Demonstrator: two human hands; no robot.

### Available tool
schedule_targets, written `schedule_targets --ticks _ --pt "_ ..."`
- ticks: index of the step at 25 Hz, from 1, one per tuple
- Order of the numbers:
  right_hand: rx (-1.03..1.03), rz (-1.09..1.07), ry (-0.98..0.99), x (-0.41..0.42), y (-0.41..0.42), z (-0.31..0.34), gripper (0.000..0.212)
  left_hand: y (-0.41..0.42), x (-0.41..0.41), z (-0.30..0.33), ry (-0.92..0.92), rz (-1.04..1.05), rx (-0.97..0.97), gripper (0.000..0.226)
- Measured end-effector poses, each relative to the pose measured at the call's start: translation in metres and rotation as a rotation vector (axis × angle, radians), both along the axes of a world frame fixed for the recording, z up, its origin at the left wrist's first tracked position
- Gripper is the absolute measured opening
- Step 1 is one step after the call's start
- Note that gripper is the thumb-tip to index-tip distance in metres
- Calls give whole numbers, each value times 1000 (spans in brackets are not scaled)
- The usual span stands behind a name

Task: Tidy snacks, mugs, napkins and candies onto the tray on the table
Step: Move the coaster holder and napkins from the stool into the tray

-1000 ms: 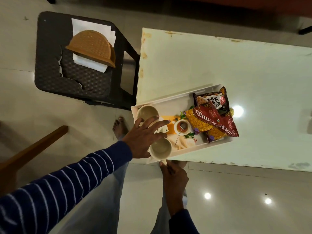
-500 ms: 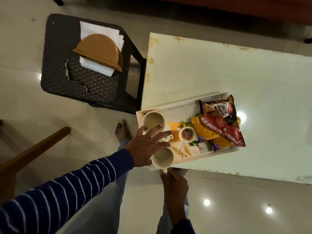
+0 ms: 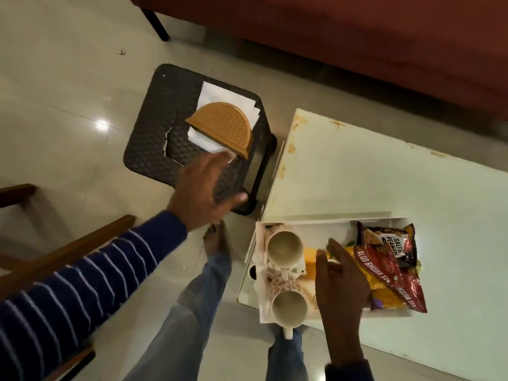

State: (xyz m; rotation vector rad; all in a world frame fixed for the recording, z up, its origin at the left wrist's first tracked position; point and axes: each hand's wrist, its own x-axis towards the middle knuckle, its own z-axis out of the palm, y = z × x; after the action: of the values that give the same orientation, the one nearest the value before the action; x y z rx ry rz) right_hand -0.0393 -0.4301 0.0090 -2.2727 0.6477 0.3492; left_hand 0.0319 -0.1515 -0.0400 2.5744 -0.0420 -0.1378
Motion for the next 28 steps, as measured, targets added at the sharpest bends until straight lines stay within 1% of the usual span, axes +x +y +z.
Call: schedule_targets --ticks 1,3,5,6,8,11,13,16,19,20,23,26,27,28 --pt "67 22 -33 28 13 -6 33 19 23 -4 5 139 -63 72" --pt "183 62 -67 80 45 -21 35 47 63 -14 37 364 -126 65" --pt "256 102 -31 122 82 -38 35 67 93 -24 149 516 -193 61" --pt "278 115 -1 138 100 -46 33 73 104 -29 212 545 -226 58" --pt "334 112 27 160 130 -58 24 81 114 -35 289 489 -238 46" --pt "381 94 49 176 158 -73 25 87 113 -41 294 373 -206 38" --pt "371 95 46 179 167 -81 27 88 111 -42 255 363 -208 37" --pt "347 82 34 181 173 -81 31 89 108 -38 130 343 -165 34" --pt "388 33 45 174 164 -63 34 94 106 -23 46 263 -232 33" --pt "426 26 43 166 157 -53 32 95 107 -17 62 220 -274 33" --pt "531 62 3 134 121 -20 21 83 108 6 197 40 -440 35" --pt "542 17 -65 95 74 2 14 44 105 29 268 -147 -500 39" --pt "552 -16 -85 81 59 6 20 29 104 33 287 -201 -518 40" --pt "564 -54 -99 66 44 9 32 13 101 36 314 -257 -547 40"
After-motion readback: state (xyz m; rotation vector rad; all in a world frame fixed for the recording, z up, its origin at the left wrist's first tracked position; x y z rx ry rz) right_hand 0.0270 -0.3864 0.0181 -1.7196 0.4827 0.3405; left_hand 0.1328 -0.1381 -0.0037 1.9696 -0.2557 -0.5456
